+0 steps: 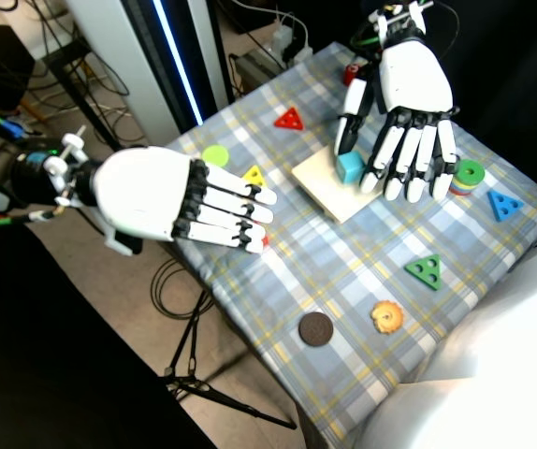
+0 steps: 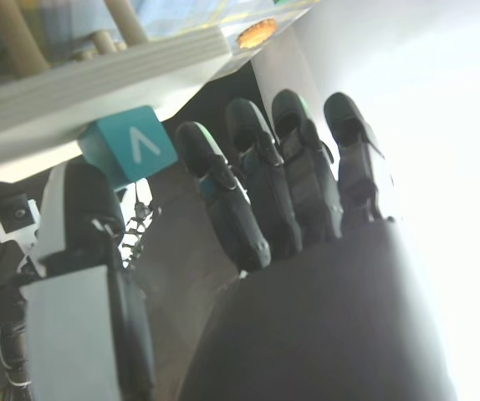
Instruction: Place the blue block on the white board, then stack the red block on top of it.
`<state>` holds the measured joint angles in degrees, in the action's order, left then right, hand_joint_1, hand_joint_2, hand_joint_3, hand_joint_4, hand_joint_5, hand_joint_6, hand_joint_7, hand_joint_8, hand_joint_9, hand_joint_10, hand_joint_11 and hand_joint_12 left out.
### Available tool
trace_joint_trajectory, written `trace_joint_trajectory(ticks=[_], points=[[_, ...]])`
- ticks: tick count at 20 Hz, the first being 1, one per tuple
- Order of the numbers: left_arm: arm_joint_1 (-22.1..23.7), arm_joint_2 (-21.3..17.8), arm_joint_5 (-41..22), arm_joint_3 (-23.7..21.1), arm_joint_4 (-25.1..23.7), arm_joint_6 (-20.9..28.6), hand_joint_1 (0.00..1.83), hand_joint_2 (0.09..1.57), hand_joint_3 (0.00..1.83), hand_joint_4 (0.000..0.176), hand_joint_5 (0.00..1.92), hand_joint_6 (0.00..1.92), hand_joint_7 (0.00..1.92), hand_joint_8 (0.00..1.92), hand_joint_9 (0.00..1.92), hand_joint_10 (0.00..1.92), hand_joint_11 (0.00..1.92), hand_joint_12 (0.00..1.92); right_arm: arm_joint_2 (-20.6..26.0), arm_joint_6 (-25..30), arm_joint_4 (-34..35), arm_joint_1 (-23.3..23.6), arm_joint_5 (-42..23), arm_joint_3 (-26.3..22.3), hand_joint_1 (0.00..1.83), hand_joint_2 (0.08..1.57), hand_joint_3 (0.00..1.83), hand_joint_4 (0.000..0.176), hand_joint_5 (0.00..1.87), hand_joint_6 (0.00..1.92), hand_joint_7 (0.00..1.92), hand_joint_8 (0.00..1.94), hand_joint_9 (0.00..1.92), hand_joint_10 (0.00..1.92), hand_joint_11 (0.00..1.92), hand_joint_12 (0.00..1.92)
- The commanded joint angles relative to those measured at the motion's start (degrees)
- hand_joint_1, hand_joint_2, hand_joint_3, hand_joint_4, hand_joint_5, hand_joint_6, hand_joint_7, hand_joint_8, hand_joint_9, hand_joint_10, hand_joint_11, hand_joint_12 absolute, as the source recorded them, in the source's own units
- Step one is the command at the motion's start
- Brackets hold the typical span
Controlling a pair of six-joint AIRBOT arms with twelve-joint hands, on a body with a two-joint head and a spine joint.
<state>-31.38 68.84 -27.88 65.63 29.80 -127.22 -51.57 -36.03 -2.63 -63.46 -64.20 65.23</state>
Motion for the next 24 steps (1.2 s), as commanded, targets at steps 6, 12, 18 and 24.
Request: trace_joint_trajectory(ticks=[6,12,18,24], points=[[-1.0,-4.0,-12.0,-4.1,-6.0,11.2,0.83,0.83,0.0,0.166,0.33,0.0,0.32,0.0,0.19,0.0,0.0,0.28,-0.2,0.3,1.5,1.2,-6.8,0.2,0.57,1.37,0.0,0.0,0.53,0.0,0.63,0.0,0.67,0.0,0.42,0.53],[-6.6,-16.8,-24.5,-15.1,-13.2,20.0,0.61,0.84,0.0,0.176,0.13,0.01,0.14,0.01,0.09,0.01,0.0,0.0,-2.7,-1.5,-0.4,5.8,1.2,2.8,0.74,1.13,0.0,0.0,0.46,0.0,0.54,0.0,0.58,0.0,0.28,0.73],[-13.1,-24.3,-31.5,-20.3,-14.0,25.7,0.69,0.84,0.0,0.176,0.17,0.01,0.19,0.01,0.13,0.01,0.09,0.05,-5.0,-2.8,-1.0,7.7,10.7,6.0,0.81,1.0,0.0,0.0,0.5,0.0,0.48,0.0,0.51,0.0,0.16,0.93],[-16.9,-26.8,-35.2,-20.3,-13.8,36.1,0.66,0.85,0.0,0.104,0.2,0.01,0.2,0.01,0.15,0.01,0.14,0.09,-6.3,-6.7,-0.8,9.7,15.0,6.8,0.93,1.01,0.0,0.004,0.59,0.0,0.53,0.0,0.59,0.01,0.13,1.12]])
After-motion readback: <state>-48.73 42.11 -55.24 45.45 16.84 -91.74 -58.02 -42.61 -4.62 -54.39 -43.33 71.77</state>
